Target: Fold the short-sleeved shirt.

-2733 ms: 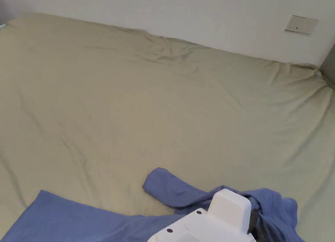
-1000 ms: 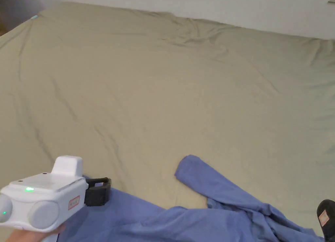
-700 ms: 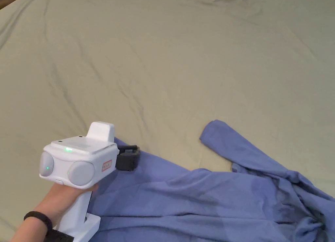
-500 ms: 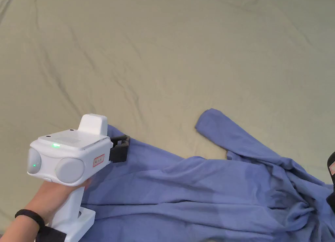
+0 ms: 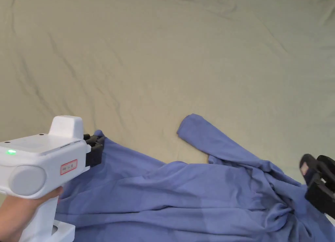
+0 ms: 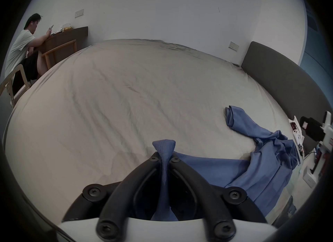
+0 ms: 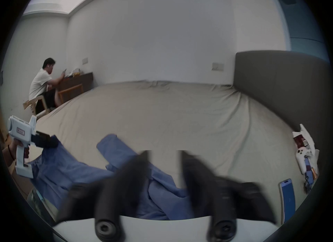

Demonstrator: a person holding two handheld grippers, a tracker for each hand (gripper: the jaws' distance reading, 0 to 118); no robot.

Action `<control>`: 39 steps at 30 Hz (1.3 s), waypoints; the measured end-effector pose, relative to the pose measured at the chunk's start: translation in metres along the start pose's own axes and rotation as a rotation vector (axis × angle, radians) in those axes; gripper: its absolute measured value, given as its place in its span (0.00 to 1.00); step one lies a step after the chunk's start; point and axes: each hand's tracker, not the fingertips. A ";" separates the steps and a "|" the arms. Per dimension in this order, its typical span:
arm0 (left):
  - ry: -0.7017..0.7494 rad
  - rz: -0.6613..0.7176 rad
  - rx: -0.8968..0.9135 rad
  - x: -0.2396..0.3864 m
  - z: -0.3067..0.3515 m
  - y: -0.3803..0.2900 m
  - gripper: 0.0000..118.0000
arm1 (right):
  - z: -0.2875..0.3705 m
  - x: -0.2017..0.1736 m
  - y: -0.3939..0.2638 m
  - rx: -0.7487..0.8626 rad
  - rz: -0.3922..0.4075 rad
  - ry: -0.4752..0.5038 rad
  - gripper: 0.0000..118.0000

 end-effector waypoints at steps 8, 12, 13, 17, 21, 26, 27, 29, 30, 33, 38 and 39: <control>0.029 -0.061 -0.040 0.011 -0.008 -0.005 0.03 | -0.057 0.006 -0.007 -0.220 0.164 0.096 0.95; 0.031 -0.049 -0.053 0.010 -0.012 -0.006 0.03 | -0.086 -0.005 -0.009 -0.240 0.221 0.108 0.94; 0.036 -0.048 -0.056 0.011 -0.012 -0.005 0.04 | -0.093 -0.008 -0.010 -0.254 0.231 0.107 0.93; 0.044 -0.046 -0.061 0.013 -0.010 -0.003 0.03 | -0.112 -0.015 -0.012 -0.305 0.248 0.105 0.29; 0.056 -0.049 -0.055 0.017 -0.001 0.004 0.03 | -0.109 -0.022 -0.008 -0.338 0.251 0.095 0.06; -0.005 -0.019 0.044 0.021 0.031 0.032 0.03 | -0.069 -0.006 0.034 -0.170 0.101 0.106 0.06; -0.019 -0.013 0.073 0.023 0.039 0.039 0.03 | -0.058 -0.003 0.044 -0.127 0.085 0.108 0.06; -0.015 -0.026 0.151 0.029 0.059 0.058 0.03 | -0.033 0.002 0.068 -0.020 0.085 0.083 0.06; -0.010 -0.040 0.189 0.033 0.070 0.069 0.03 | -0.019 0.006 0.082 0.032 0.080 0.077 0.06; -0.018 -0.087 0.309 0.046 0.101 0.102 0.03 | 0.020 0.015 0.120 0.183 0.032 0.073 0.06; -0.041 -0.159 0.449 0.066 0.137 0.159 0.03 | 0.059 0.027 0.175 0.355 -0.004 0.034 0.06; -0.032 -0.179 0.473 0.070 0.142 0.172 0.03 | 0.063 0.029 0.187 0.374 -0.012 0.028 0.06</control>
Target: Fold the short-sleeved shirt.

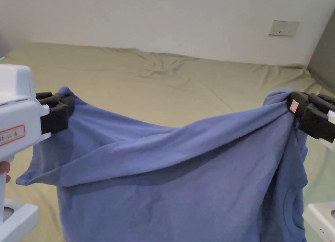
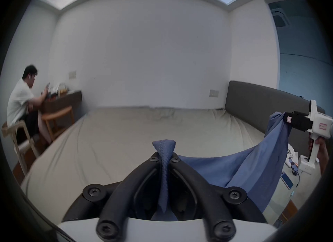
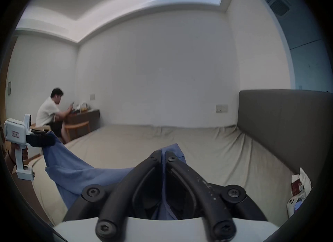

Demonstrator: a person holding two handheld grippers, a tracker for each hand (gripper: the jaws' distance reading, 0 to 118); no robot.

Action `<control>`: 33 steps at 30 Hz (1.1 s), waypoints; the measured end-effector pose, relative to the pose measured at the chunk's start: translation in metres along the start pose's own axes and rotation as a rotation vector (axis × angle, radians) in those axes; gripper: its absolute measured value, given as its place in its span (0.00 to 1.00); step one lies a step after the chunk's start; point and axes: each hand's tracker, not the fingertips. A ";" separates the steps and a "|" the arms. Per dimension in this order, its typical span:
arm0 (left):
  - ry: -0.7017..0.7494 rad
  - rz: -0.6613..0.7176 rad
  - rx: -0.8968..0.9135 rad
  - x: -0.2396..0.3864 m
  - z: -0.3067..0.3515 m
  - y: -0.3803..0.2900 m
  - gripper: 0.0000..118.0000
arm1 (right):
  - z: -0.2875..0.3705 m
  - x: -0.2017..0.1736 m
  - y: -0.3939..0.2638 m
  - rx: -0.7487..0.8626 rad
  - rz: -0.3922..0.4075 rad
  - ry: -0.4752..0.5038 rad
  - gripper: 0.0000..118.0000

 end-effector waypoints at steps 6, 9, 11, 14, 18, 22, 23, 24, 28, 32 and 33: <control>-0.008 0.023 0.065 -0.007 -0.028 0.075 0.03 | -0.020 0.013 0.063 0.083 -0.020 -0.039 0.06; 0.008 0.024 0.080 -0.009 -0.048 0.107 0.03 | -0.039 0.020 0.088 0.112 -0.032 -0.051 0.06; 0.023 0.010 0.084 -0.010 -0.064 0.125 0.03 | -0.052 0.022 0.102 0.126 -0.042 -0.051 0.06; 0.039 0.003 0.075 -0.013 -0.091 0.151 0.03 | -0.078 0.027 0.121 0.153 -0.027 -0.069 0.06; 0.079 -0.018 0.084 -0.014 -0.129 0.180 0.03 | -0.119 0.032 0.142 0.175 0.015 -0.092 0.06; 0.112 -0.045 0.089 -0.015 -0.168 0.204 0.03 | -0.160 0.037 0.159 0.190 0.033 -0.115 0.06; 0.124 -0.058 0.090 -0.015 -0.178 0.208 0.03 | -0.170 0.037 0.164 0.194 0.038 -0.120 0.06; 0.142 -0.076 0.089 -0.014 -0.186 0.211 0.03 | -0.178 0.039 0.167 0.199 0.046 -0.122 0.06; 0.185 -0.142 0.084 -0.011 -0.225 0.222 0.03 | -0.211 0.040 0.185 0.220 0.071 -0.156 0.06; 0.186 -0.121 0.087 -0.012 -0.258 0.226 0.03 | -0.235 0.039 0.198 0.248 0.088 -0.172 0.06; 0.187 -0.115 0.090 -0.013 -0.265 0.226 0.03 | -0.240 0.039 0.199 0.256 0.100 -0.179 0.06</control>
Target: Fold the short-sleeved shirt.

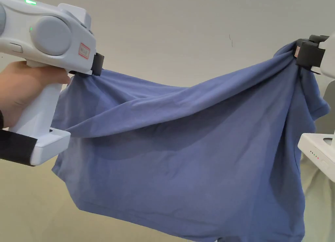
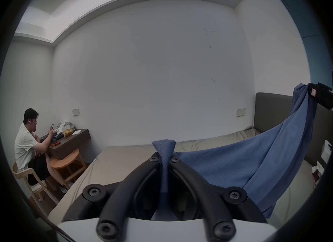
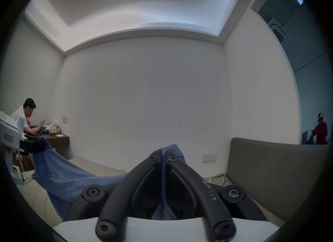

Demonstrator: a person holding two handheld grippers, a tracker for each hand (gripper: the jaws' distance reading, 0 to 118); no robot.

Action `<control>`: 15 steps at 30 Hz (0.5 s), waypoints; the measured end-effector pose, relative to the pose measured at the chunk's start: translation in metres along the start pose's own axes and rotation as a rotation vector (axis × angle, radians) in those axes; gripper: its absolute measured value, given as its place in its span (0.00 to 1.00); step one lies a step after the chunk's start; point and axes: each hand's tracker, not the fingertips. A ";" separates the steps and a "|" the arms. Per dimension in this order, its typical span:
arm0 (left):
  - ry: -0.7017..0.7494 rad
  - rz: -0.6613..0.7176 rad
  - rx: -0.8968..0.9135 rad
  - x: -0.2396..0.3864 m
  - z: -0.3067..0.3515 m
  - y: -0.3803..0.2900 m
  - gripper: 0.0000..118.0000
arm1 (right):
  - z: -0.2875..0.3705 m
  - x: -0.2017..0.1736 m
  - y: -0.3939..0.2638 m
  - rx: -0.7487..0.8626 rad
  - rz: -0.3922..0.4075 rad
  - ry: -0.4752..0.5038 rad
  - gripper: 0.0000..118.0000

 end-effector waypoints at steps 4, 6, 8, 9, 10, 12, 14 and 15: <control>-0.003 0.031 -0.011 -0.001 -0.021 -0.016 0.03 | -0.007 0.002 -0.014 0.011 -0.027 -0.009 0.06; -0.011 0.040 -0.038 0.000 -0.014 -0.011 0.03 | -0.005 0.005 -0.032 -0.009 -0.070 0.000 0.06; -0.024 0.051 -0.088 0.001 -0.014 -0.013 0.03 | 0.000 0.007 -0.052 -0.052 -0.098 0.016 0.06; -0.033 0.054 -0.113 0.018 -0.010 -0.038 0.03 | 0.003 0.008 -0.066 -0.084 -0.105 0.022 0.06; -0.026 0.064 -0.151 0.020 -0.007 -0.044 0.03 | 0.009 0.008 -0.082 -0.116 -0.120 0.029 0.06; -0.026 0.061 -0.222 0.022 -0.002 -0.053 0.03 | 0.024 0.005 -0.110 -0.177 -0.175 0.051 0.06; -0.048 0.065 -0.276 0.054 0.017 -0.116 0.03 | 0.036 0.006 -0.134 -0.232 -0.233 0.068 0.06; -0.059 0.068 -0.301 0.060 0.024 -0.131 0.03 | 0.047 0.002 -0.148 -0.263 -0.251 0.076 0.06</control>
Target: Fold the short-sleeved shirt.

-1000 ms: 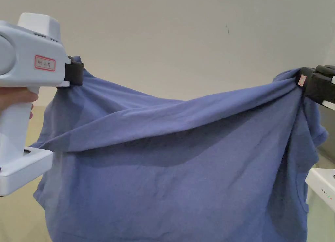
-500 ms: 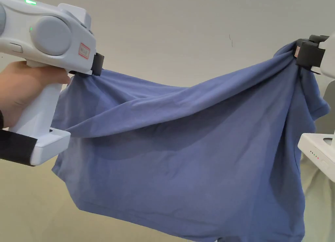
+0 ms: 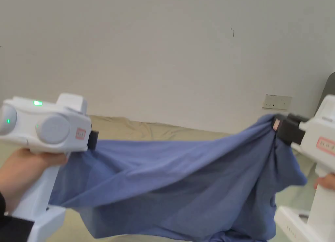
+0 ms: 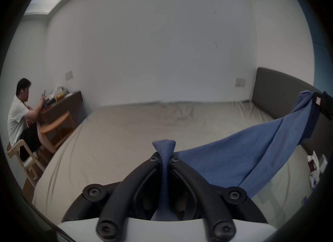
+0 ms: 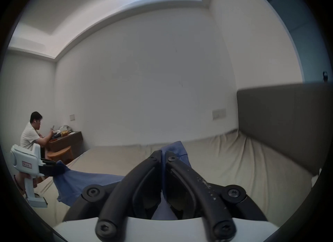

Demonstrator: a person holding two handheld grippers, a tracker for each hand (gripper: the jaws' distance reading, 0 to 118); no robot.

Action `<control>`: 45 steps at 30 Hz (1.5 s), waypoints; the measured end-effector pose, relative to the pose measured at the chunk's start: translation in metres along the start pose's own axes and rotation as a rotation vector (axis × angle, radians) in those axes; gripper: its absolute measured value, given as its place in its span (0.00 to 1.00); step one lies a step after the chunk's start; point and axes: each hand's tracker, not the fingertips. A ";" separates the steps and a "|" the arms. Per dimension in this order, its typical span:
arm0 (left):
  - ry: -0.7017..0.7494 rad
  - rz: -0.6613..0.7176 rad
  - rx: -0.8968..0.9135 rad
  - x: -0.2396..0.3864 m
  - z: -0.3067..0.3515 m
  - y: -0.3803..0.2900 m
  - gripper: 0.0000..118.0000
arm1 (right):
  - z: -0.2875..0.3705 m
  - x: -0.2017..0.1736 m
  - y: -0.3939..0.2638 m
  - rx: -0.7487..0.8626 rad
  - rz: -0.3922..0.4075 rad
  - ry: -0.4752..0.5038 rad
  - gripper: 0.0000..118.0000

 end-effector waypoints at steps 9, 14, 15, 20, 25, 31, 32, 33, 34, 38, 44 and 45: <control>-0.064 -0.018 -0.209 -0.037 -0.026 -0.115 0.03 | 0.058 0.000 -0.107 -0.186 0.060 0.032 0.06; -0.061 -0.026 -0.290 -0.026 -0.015 -0.178 0.03 | 0.096 0.006 -0.158 -0.287 0.040 0.021 0.06; -0.060 -0.041 -0.307 -0.026 -0.013 -0.189 0.03 | 0.106 0.007 -0.167 -0.305 0.036 0.020 0.06; -0.110 -0.094 -0.313 -0.019 0.017 -0.224 0.03 | 0.162 0.010 -0.198 -0.361 0.026 0.025 0.06; -0.138 -0.083 -0.275 -0.015 0.063 -0.242 0.03 | 0.215 0.007 -0.219 -0.404 0.080 0.008 0.06; -0.160 -0.015 -0.269 -0.015 0.108 -0.270 0.03 | 0.273 0.001 -0.237 -0.429 0.038 0.018 0.06; -0.161 -0.016 -0.271 -0.015 0.113 -0.273 0.03 | 0.281 0.000 -0.238 -0.426 0.026 0.016 0.06; -0.149 -0.019 -0.272 -0.015 0.119 -0.278 0.03 | 0.290 -0.002 -0.239 -0.427 0.017 0.015 0.06; -0.134 -0.016 -0.268 -0.014 0.124 -0.283 0.03 | 0.298 -0.003 -0.240 -0.426 0.005 0.013 0.06; -0.143 0.083 -0.273 -0.018 0.149 -0.298 0.03 | 0.329 -0.005 -0.244 -0.435 -0.041 -0.001 0.06; -0.107 0.133 -0.283 -0.028 0.184 -0.322 0.03 | 0.365 -0.003 -0.258 -0.477 -0.090 -0.056 0.06; -0.099 0.136 -0.289 -0.030 0.188 -0.326 0.03 | 0.368 -0.003 -0.261 -0.486 -0.098 -0.063 0.06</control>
